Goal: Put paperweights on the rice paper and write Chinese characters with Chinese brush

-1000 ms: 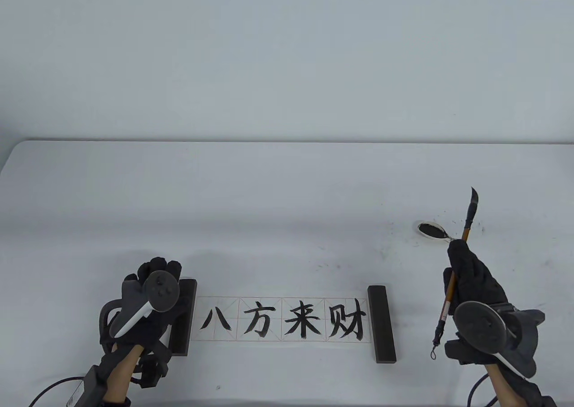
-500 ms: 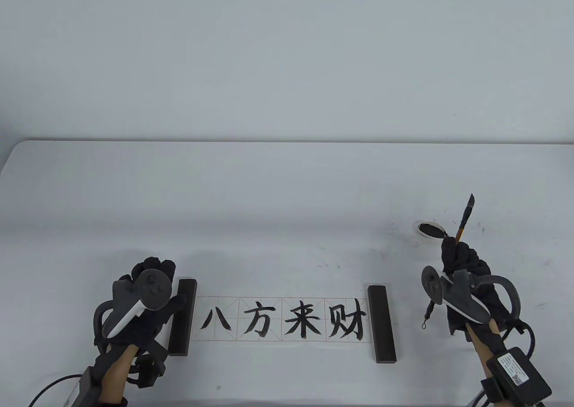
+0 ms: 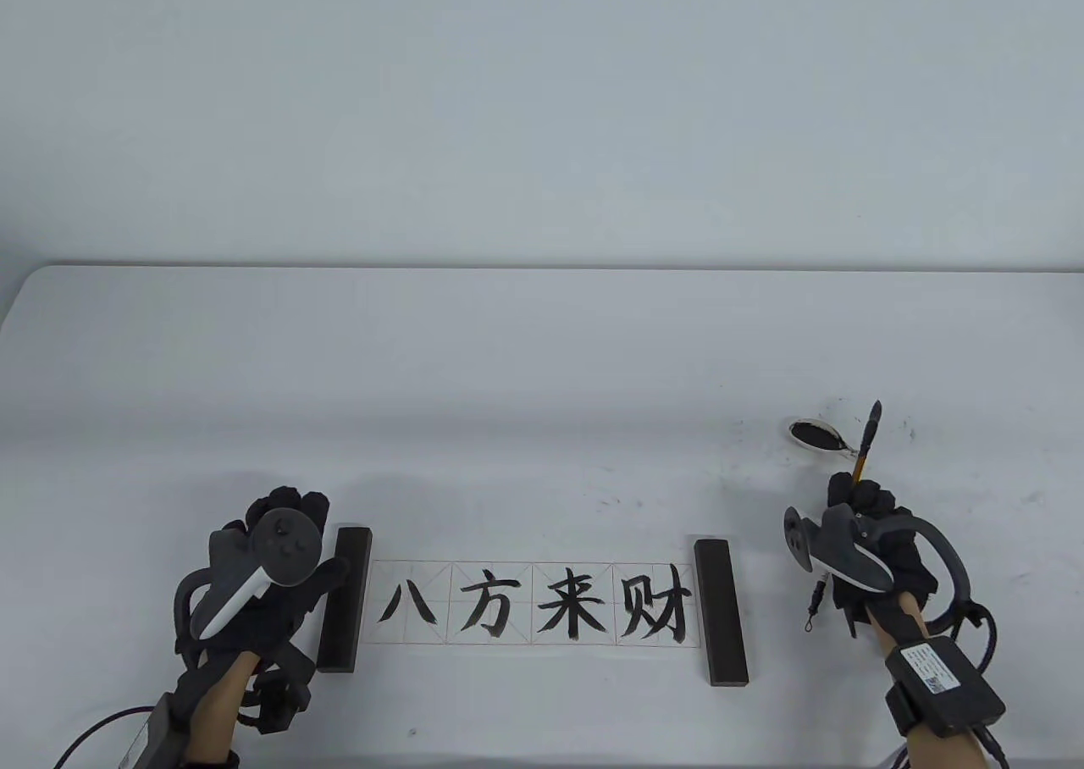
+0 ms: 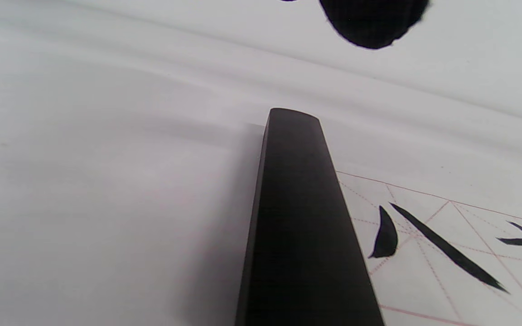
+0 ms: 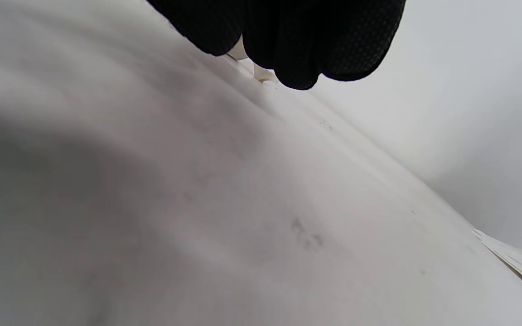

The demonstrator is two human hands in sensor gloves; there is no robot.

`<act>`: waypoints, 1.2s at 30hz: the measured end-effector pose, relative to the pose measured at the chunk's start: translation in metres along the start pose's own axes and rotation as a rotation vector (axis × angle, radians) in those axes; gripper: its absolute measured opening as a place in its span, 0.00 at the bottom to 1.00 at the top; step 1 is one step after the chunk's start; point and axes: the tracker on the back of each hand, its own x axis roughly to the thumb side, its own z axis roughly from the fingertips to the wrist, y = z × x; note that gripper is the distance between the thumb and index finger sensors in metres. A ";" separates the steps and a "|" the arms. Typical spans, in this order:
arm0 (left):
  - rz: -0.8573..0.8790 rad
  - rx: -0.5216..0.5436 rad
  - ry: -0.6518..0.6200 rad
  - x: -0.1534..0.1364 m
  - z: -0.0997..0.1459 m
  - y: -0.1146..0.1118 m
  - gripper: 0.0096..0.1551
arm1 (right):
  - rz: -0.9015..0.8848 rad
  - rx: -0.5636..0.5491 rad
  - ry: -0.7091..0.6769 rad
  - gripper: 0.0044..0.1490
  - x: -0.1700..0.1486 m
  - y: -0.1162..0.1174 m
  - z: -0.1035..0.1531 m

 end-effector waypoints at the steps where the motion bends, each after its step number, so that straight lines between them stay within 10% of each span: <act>1: 0.000 -0.001 0.001 0.000 0.000 0.000 0.51 | 0.008 0.005 -0.002 0.41 0.001 0.001 -0.001; 36: 0.010 -0.034 0.019 -0.001 0.002 0.002 0.51 | 0.086 0.006 0.005 0.41 0.006 0.009 -0.006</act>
